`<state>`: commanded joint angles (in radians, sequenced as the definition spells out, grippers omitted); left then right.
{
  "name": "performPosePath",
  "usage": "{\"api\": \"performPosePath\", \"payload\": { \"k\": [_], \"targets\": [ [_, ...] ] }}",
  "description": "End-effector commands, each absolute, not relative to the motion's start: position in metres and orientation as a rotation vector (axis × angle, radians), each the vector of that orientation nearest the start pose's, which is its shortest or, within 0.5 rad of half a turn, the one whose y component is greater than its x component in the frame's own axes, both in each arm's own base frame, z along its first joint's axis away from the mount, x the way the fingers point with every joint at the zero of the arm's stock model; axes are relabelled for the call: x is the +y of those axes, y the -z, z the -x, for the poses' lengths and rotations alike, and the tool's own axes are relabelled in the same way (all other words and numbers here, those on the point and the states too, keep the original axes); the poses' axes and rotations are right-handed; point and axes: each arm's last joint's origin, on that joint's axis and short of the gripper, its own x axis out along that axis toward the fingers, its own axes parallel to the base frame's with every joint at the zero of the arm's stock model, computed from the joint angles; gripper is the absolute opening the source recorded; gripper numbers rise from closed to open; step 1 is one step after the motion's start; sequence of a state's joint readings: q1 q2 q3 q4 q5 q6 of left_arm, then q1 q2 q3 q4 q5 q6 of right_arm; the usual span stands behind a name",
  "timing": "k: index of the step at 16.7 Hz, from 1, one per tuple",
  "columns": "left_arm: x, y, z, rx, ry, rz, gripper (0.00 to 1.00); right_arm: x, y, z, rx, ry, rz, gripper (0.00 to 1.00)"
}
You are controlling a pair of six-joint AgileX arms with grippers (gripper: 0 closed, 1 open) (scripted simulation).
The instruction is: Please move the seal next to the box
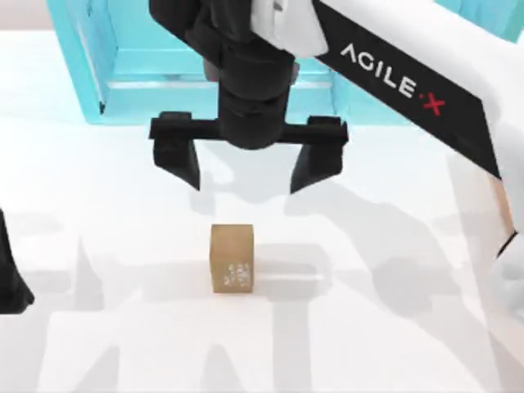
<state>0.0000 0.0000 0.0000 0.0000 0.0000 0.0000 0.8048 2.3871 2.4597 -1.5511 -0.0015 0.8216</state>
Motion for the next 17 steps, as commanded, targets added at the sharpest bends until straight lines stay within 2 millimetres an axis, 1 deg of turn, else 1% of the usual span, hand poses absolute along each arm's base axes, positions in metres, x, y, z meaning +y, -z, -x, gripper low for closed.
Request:
{"api": "performPosePath", "payload": {
  "k": [2, 4, 11, 13, 15, 17],
  "targets": [
    [-0.001, -0.160, -0.106, 0.000, 0.000, 0.000, 1.00, 0.357, -0.243, -0.316, 1.550, -0.020, -0.031, 1.00],
    [-0.001, -0.160, -0.106, 0.000, 0.000, 0.000, 1.00, 0.365, -0.234, -0.313, 1.569, 0.000, -0.015, 1.00],
    [-0.001, -0.160, -0.106, 0.000, 0.000, 0.000, 1.00, 0.366, -0.230, -0.314, 1.573, 0.007, -0.014, 1.00],
    [-0.001, -0.160, -0.106, 0.000, 0.000, 0.000, 1.00, 0.368, -0.224, -0.315, 1.570, 0.002, -0.015, 1.00],
    [-0.001, -0.160, -0.106, 0.000, 0.000, 0.000, 1.00, 0.370, -0.210, -0.317, 1.570, 0.002, -0.014, 1.00],
    [-0.001, -0.160, -0.106, 0.000, 0.000, 0.000, 1.00, 0.371, -0.190, -0.317, 1.573, 0.004, -0.011, 1.00]
  ]
}}
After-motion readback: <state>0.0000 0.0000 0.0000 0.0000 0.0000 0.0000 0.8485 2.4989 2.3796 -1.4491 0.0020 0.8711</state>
